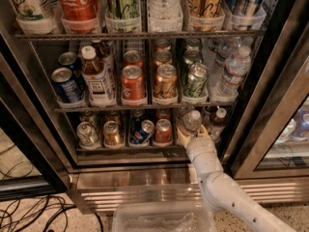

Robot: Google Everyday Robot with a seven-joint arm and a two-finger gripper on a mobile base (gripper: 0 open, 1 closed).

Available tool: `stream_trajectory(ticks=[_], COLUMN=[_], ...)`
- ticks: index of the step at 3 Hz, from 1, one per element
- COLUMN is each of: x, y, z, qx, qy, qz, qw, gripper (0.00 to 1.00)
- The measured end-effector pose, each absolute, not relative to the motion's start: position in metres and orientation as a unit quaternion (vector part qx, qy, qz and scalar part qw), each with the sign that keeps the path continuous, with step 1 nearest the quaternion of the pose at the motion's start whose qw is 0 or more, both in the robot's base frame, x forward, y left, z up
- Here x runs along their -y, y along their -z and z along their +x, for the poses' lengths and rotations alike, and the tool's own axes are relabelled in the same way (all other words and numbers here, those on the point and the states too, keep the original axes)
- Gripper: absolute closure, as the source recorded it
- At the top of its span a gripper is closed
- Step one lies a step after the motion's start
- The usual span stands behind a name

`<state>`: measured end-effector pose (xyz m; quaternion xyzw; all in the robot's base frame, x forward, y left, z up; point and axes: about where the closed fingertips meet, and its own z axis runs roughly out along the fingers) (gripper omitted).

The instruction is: Pick water bottle from bottom shelf of fridge

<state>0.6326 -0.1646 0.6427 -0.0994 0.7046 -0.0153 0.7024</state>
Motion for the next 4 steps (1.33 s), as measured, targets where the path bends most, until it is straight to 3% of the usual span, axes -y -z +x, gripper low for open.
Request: stream_trajectory(ticks=[2, 3, 4], x=[0.164, 0.158, 0.156], y=[-0.677, -0.668, -0.63], z=[0.617, 0.597, 0.566], qx=[-0.683, -0.708, -0.765], qy=[-0.029, -0.052, -0.097], qz=[-0.094, -0.135, -0.175], qw=[0.724, 0.692, 0.613], gripper=[1.0, 1.0, 1.0])
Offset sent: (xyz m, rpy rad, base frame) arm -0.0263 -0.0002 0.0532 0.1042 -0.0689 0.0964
